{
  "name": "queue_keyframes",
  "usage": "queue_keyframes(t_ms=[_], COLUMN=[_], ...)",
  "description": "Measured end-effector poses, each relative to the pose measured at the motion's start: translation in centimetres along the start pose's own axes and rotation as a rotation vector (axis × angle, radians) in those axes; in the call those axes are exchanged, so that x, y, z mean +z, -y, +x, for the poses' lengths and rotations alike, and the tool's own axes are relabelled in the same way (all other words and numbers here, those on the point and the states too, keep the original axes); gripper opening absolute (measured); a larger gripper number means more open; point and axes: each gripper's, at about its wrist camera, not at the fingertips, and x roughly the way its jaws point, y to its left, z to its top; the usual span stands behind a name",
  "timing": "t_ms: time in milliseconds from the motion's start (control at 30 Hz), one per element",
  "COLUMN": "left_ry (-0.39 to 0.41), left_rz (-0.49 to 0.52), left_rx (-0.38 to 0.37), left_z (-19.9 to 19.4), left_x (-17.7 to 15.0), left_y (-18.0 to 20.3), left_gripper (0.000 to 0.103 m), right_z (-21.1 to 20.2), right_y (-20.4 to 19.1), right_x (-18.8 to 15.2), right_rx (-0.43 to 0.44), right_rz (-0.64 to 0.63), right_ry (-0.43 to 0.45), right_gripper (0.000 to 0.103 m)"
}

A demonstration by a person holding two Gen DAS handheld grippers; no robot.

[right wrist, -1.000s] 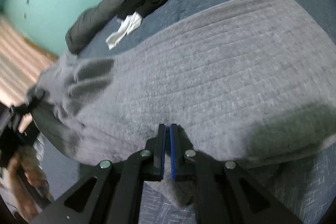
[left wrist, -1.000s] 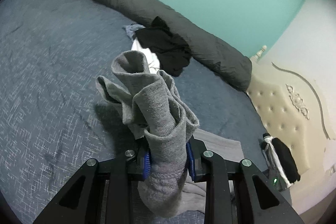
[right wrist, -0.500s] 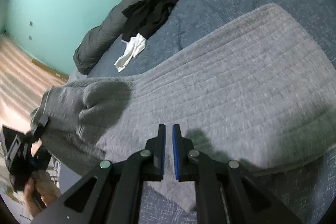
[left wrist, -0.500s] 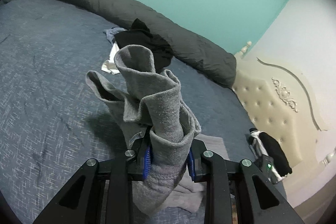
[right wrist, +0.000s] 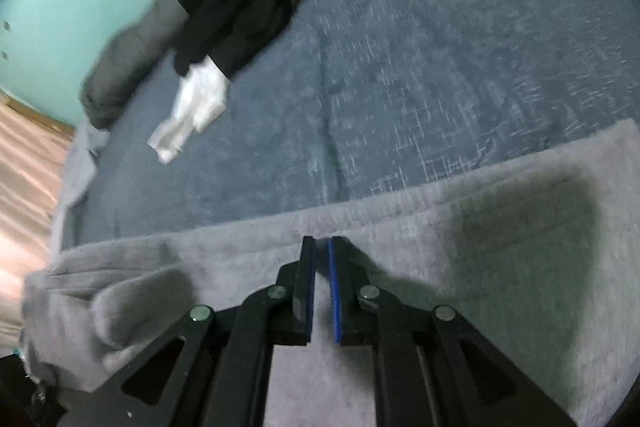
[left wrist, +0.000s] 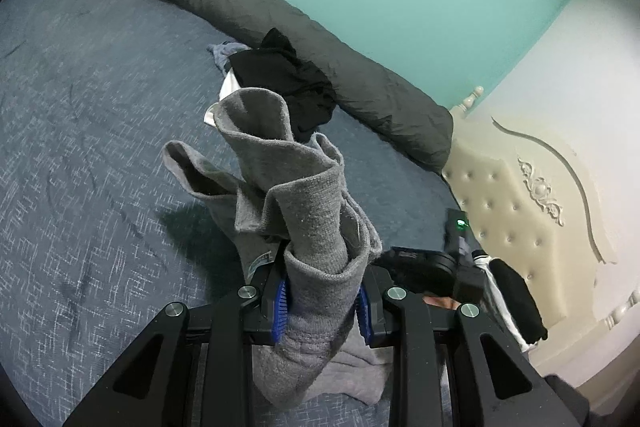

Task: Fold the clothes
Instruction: 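Lift the grasped grey fabric end upward with the left tool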

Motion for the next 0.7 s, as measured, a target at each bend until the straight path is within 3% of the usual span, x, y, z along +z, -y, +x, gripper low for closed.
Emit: queue_keyframes(t_ms=[200,700], left_ry=[-0.004,-0.004], left_rz=[-0.008,-0.017], left_rx=[-0.005,-0.007], left_z=[0.2,0.3], left_x=[-0.1,-0.3], left_y=[-0.2,-0.4], left_gripper=[0.029,0.029], right_z=[-1.8,-6.0], right_y=[-0.7,0.3], right_x=[-3.6,-15.7], right_rx=[-0.012,0.029], right_rz=[-0.065,-0.084], right_ry=[-0.015,-0.023], right_gripper=[0.007,0.007])
